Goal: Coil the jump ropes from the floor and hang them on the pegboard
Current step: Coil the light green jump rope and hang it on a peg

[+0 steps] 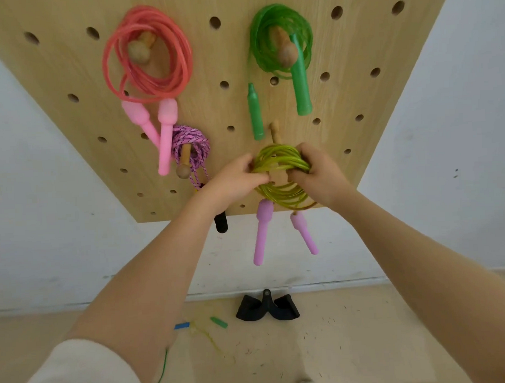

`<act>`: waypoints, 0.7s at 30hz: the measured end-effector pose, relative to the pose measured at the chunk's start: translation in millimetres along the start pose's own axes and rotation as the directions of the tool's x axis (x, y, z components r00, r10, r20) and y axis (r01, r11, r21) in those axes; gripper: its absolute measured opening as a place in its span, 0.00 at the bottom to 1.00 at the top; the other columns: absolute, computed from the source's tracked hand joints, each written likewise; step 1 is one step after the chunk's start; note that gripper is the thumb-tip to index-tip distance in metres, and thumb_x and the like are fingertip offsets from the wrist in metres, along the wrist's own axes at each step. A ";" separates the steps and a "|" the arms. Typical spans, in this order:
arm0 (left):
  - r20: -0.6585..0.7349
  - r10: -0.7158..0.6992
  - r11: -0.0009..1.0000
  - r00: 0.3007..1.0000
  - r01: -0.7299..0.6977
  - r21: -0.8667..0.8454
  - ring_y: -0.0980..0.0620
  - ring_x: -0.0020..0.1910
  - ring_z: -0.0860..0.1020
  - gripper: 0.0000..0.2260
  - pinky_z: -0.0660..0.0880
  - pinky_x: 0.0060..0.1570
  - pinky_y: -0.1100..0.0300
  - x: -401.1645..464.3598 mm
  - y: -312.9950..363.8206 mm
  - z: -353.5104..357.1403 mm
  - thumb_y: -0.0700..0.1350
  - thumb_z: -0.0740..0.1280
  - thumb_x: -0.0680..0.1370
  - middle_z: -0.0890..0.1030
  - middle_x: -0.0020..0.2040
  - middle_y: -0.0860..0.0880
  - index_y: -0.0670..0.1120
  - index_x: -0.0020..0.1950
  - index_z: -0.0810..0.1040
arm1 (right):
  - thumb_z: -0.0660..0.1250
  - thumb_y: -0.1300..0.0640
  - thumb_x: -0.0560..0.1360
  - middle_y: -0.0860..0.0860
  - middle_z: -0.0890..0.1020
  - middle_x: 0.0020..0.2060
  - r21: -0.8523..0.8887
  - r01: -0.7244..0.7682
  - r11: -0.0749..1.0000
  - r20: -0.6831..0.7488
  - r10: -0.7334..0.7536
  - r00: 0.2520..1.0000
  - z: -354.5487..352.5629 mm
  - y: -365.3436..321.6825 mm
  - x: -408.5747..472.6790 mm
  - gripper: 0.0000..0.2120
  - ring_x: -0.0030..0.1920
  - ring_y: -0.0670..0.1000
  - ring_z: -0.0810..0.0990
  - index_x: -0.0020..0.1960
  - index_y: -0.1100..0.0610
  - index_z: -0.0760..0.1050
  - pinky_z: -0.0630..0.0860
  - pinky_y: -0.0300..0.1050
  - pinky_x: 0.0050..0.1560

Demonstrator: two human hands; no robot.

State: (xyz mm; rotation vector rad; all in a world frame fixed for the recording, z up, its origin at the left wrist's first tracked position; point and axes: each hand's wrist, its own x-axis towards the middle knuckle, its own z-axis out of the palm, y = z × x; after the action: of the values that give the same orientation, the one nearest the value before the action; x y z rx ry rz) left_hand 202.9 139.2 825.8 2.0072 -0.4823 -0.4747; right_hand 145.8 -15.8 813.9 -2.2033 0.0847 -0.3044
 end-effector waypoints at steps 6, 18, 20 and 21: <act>0.153 0.063 0.981 0.986 -0.033 -0.190 0.58 0.40 0.78 0.07 0.75 0.45 0.63 -34.4 -6.0 -5.4 0.41 0.68 0.75 0.79 0.43 0.52 0.49 0.52 0.75 | 0.65 0.61 0.73 0.49 0.76 0.29 0.670 -0.200 0.715 0.291 -0.005 0.957 -7.1 -18.3 -46.1 0.04 0.32 0.46 0.76 0.39 0.58 0.76 0.75 0.36 0.36; 0.105 0.023 0.897 0.994 0.026 -0.440 0.52 0.57 0.78 0.13 0.71 0.61 0.56 -67.6 14.4 25.1 0.57 0.57 0.80 0.81 0.55 0.48 0.54 0.47 0.79 | 0.66 0.56 0.74 0.49 0.74 0.35 0.194 -0.269 0.944 -0.237 0.311 0.921 49.0 -43.5 -71.0 0.10 0.34 0.48 0.74 0.50 0.59 0.69 0.69 0.40 0.31; 0.052 0.007 0.931 0.999 0.012 -0.364 0.51 0.52 0.80 0.15 0.73 0.54 0.57 -66.6 16.2 23.7 0.59 0.60 0.78 0.83 0.48 0.48 0.52 0.43 0.80 | 0.65 0.57 0.74 0.49 0.75 0.36 0.065 -0.171 0.983 -0.238 0.182 0.954 53.9 -47.5 -75.7 0.11 0.36 0.49 0.76 0.53 0.59 0.67 0.71 0.43 0.33; 0.003 -0.026 0.942 1.000 0.026 -0.335 0.51 0.47 0.80 0.15 0.74 0.49 0.58 -66.9 17.8 21.8 0.59 0.62 0.77 0.83 0.43 0.49 0.51 0.41 0.80 | 0.66 0.56 0.74 0.51 0.76 0.38 -0.040 -0.110 0.993 -0.216 0.099 0.971 54.3 -48.4 -76.9 0.14 0.38 0.51 0.77 0.55 0.60 0.67 0.74 0.47 0.36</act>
State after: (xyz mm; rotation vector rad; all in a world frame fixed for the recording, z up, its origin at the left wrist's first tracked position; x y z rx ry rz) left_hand 132.6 150.1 840.4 1.6868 -0.3472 -0.5335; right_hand 82.6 68.7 806.4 -2.2017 0.3297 -0.4836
